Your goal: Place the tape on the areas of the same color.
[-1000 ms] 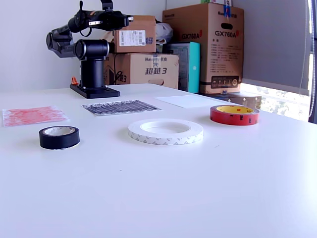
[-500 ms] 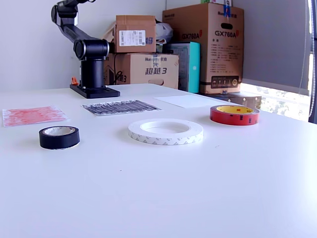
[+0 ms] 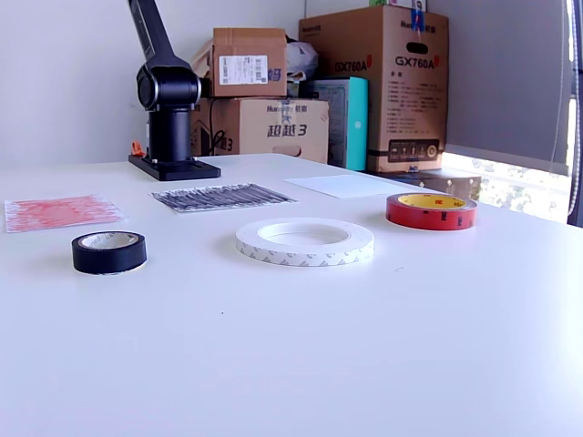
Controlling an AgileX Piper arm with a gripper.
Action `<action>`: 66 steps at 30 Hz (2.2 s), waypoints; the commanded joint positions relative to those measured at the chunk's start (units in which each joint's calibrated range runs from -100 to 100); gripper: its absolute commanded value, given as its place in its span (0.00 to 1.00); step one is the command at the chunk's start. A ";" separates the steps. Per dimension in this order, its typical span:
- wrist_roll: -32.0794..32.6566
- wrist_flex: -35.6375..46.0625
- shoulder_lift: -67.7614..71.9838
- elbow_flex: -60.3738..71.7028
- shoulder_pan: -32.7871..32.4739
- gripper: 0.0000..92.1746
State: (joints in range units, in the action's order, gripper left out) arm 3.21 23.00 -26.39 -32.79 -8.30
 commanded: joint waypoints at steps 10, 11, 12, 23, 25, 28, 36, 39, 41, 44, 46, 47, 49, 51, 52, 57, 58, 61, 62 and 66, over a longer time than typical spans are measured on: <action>7.03 35.76 41.92 43.20 -3.71 0.01; 7.36 36.70 43.04 44.20 -3.79 0.01; 7.36 37.38 43.98 44.83 -3.95 0.01; 10.06 43.23 51.27 44.20 -4.26 0.01; 10.96 43.23 52.86 44.11 -4.26 0.01; 11.37 43.32 54.55 43.92 -4.26 0.01; 10.88 46.29 61.19 43.11 -4.74 0.01; 10.88 46.29 62.50 43.11 -4.74 0.01; 10.88 46.29 63.43 43.01 -4.66 0.01; 10.88 46.29 65.40 42.92 -4.26 0.01; 10.72 46.29 66.43 42.29 -4.03 0.01; 10.63 46.29 66.80 41.47 -3.79 0.01; 10.63 46.03 66.99 39.38 -3.00 0.01; 10.47 45.61 66.80 37.11 -2.29 0.01; 9.82 45.52 66.71 36.20 -1.74 0.01; 6.79 43.91 66.99 34.47 0.00 0.02; 6.30 43.06 66.99 34.29 0.24 0.04; 4.58 40.94 66.99 34.02 0.71 0.13; 4.25 40.43 66.99 34.02 0.79 0.15; 2.04 38.99 67.08 34.02 0.63 0.22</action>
State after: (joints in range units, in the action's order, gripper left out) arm 6.78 62.53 41.21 0.72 -7.94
